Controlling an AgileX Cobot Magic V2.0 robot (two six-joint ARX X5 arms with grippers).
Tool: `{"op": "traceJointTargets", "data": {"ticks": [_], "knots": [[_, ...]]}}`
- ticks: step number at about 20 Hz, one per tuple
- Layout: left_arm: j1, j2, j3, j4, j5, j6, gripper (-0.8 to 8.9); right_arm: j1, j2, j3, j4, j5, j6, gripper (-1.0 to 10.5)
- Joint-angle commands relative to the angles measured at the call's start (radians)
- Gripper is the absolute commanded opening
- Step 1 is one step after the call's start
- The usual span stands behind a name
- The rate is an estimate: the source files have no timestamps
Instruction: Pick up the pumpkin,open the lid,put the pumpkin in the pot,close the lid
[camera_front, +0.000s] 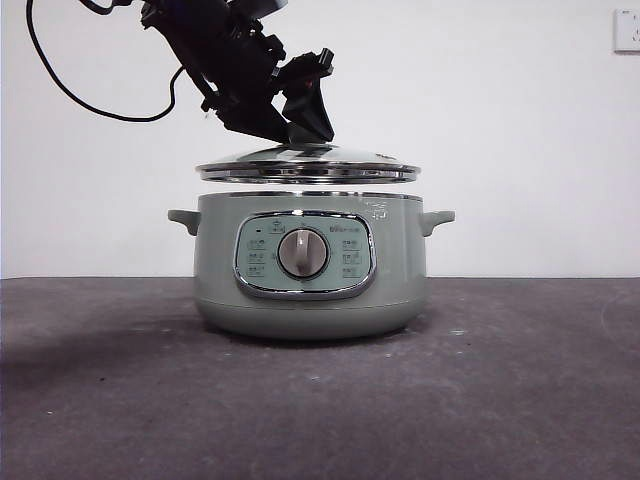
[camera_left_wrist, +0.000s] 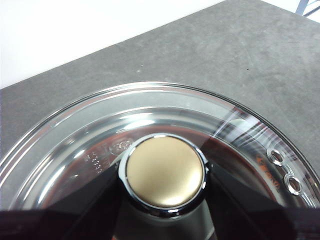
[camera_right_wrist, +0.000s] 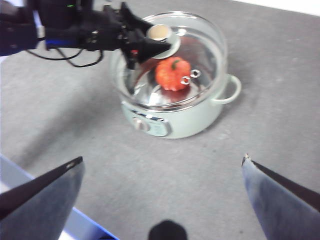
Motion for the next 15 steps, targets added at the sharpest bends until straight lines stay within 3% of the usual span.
{"op": "traceJointTargets", "data": {"ticks": [1,15], "knots": [[-0.002,-0.008,0.006,0.045,0.006,0.0,-0.13,0.002,-0.001,-0.006,0.005,-0.008,0.006,5.7],[-0.011,0.021,0.006,0.001,0.007,0.002,-0.12,0.002,-0.002,-0.006,0.004,-0.013,0.006,5.7]]}}
